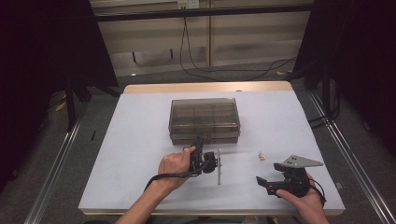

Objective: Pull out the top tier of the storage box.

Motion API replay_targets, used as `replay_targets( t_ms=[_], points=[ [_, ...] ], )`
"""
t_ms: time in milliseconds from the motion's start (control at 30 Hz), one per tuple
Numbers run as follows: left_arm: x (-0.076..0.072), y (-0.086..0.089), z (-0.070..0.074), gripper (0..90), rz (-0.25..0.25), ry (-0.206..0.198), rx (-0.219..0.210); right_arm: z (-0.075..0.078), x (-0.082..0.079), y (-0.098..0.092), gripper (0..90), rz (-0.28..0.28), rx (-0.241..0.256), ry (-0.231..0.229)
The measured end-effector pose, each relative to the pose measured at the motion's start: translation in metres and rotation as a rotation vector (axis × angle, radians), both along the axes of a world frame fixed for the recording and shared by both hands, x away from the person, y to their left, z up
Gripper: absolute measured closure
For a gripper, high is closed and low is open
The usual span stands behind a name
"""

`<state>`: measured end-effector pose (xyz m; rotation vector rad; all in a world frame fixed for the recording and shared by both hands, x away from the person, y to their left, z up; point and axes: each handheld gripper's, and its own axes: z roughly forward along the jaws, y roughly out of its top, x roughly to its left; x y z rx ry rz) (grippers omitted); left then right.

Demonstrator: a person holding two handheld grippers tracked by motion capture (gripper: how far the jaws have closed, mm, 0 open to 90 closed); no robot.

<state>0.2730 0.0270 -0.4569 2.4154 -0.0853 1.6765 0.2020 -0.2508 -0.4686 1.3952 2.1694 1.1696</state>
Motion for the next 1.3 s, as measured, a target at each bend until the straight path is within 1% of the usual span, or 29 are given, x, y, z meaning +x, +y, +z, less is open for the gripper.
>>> replay_targets(
  t_ms=[100, 167, 233, 400, 467, 500, 600, 667, 733, 767, 833, 867, 933, 1000, 1100, 1133, 1167, 1200, 1233, 1267, 1300],
  points=[
    [-0.001, 0.0, 0.0, 80.2, 0.004, 0.008, 0.007, 0.0, 0.0, 0.0, 12.7, 0.003, 0.001, 0.0],
    [-0.001, 0.001, 0.001, 80.1, -0.003, 0.016, -0.009, 0.0, 0.0, 0.0, 12.7, 0.002, 0.001, 0.002],
    [-0.002, 0.001, 0.001, 80.1, -0.007, 0.008, -0.002, 0.0, 0.0, 0.0, 12.7, -0.001, -0.002, 0.003],
    [-0.003, 0.002, 0.002, 80.0, -0.008, 0.016, 0.002, 0.0, 0.0, 0.0, 12.6, 0.002, -0.002, 0.003],
    [-0.003, 0.002, 0.003, 79.8, -0.003, 0.028, -0.014, 0.0, 0.0, 0.0, 12.6, 0.001, -0.003, 0.003],
    [-0.003, 0.003, 0.003, 79.3, -0.009, 0.041, -0.033, 0.0, 0.0, 0.0, 12.2, 0.0, -0.004, 0.004],
    [-0.003, 0.003, 0.006, 76.7, -0.012, 0.059, -0.043, -0.001, 0.001, 0.0, 12.0, 0.004, -0.004, 0.008],
    [-0.002, 0.004, 0.006, 73.7, -0.009, 0.081, -0.062, -0.001, 0.001, 0.0, 12.0, 0.007, -0.006, 0.007],
    [-0.001, 0.006, 0.007, 69.1, -0.018, 0.105, -0.089, 0.0, 0.0, 0.0, 12.0, 0.001, -0.003, 0.008],
    [-0.001, 0.006, 0.009, 69.1, -0.014, 0.12, -0.089, 0.0, 0.0, 0.0, 12.0, 0.001, -0.003, 0.008],
    [-0.001, 0.008, 0.011, 65.7, -0.019, 0.147, -0.109, 0.0, 0.0, 0.0, 12.0, 0.001, -0.003, 0.008],
    [-0.001, 0.009, 0.012, 64.1, -0.029, 0.153, -0.118, 0.0, 0.0, 0.0, 12.0, 0.001, -0.003, 0.009],
    [-0.002, 0.01, 0.012, 62.3, -0.032, 0.17, -0.132, 0.0, 0.0, 0.0, 12.0, 0.001, -0.003, 0.008],
    [-0.002, 0.011, 0.014, 59.8, -0.038, 0.191, -0.13, 0.0, 0.0, 0.0, 12.0, 0.001, -0.004, 0.008],
    [-0.001, 0.015, 0.017, 56.5, -0.049, 0.252, -0.174, 0.0, 0.0, 0.0, 11.9, 0.001, -0.004, 0.008],
    [0.0, 0.018, 0.018, 53.2, -0.051, 0.28, -0.2, 0.0, 0.0, 0.0, 11.9, 0.001, -0.004, 0.009],
    [0.0, 0.019, 0.02, 51.4, -0.054, 0.311, -0.208, 0.0, 0.0, 0.0, 11.9, 0.001, -0.004, 0.008],
    [0.001, 0.022, 0.022, 51.1, -0.064, 0.344, -0.23, 0.0, 0.0, 0.0, 11.9, 0.001, -0.003, 0.009],
    [0.001, 0.023, 0.023, 48.9, -0.067, 0.357, -0.24, 0.0, 0.0, 0.0, 11.8, 0.001, -0.004, 0.009],
    [0.003, 0.025, 0.025, 45.2, -0.068, 0.4, -0.259, 0.0, 0.0, 0.0, 11.8, 0.002, -0.004, 0.009],
    [0.004, 0.026, 0.027, 45.2, -0.072, 0.414, -0.275, 0.0, 0.0, 0.0, 11.8, 0.002, -0.004, 0.009]
  ],
)
